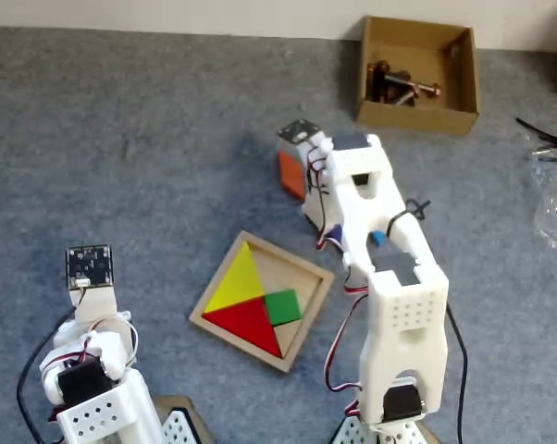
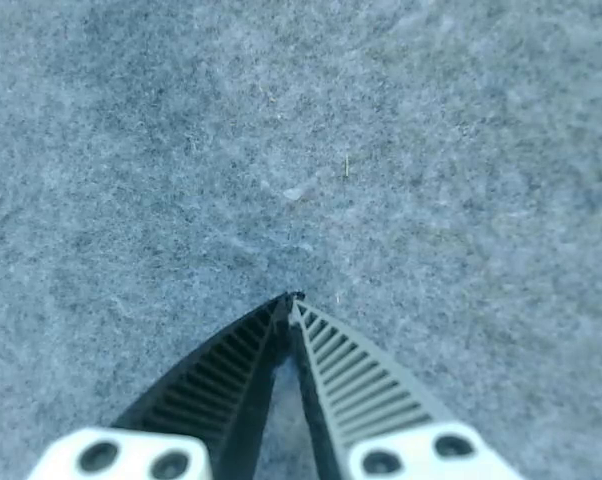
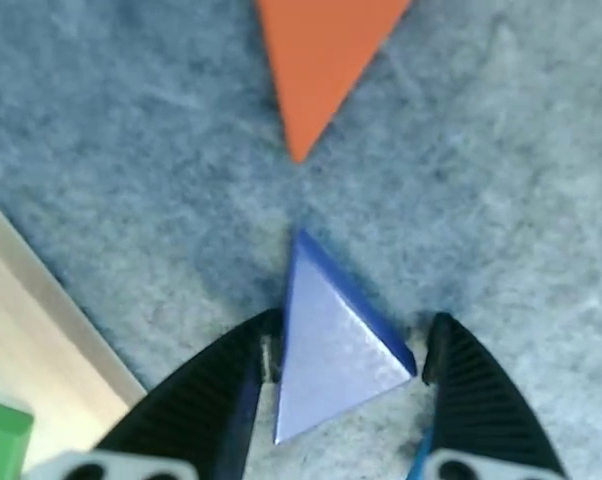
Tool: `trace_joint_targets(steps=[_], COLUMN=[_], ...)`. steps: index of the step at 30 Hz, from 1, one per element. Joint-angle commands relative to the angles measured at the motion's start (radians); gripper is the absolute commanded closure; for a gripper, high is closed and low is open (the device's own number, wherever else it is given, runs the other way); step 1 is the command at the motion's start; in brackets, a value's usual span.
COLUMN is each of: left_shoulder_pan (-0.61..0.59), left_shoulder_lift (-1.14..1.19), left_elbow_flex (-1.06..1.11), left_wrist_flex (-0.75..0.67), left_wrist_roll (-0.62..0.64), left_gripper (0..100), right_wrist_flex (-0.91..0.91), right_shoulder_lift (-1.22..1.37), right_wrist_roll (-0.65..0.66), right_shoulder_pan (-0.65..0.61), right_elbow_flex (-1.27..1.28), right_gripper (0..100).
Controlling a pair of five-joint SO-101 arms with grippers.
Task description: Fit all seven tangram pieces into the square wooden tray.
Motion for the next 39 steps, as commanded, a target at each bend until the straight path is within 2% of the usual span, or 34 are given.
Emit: trace_joint_targets(steps=[1,5,21,24,30,34,39], left_shoulder_pan=[0.015,0.015,0.015,0.015,0.015,0.015,0.015], left_shoulder_lift=[-0.005,-0.005,-0.005,-0.005,-0.005,-0.005,-0.005], left_elbow_flex=[0.021,0.021,0.021,0.021,0.021,0.021,0.021], left_wrist_flex=[0.005,0.005,0.005,0.005,0.005,0.005,0.005], left_wrist_roll=[0.009,0.009,0.009,0.009,0.009,0.009,0.009], left_gripper=[99,99,99,99,99,99,99], right_wrist_flex=[0.015,0.015,0.015,0.015,0.016,0.021,0.022], right_shoulder_lift=[0.008,0.015,0.005,0.005,-0.082,-0.194,-0.225], right_wrist_roll=[0.012,0.012,0.003,-0.063,-0.216,-0.325,-0.361], right_shoulder_pan=[0.044,0.056,0.038,0.041,0.042,0.038,0.038], right_elbow_flex=[0.024,0.024,0.070,0.070,0.074,0.093,0.211], right_gripper=[83.1,88.5,88.6,87.6,78.0,77.8,77.8])
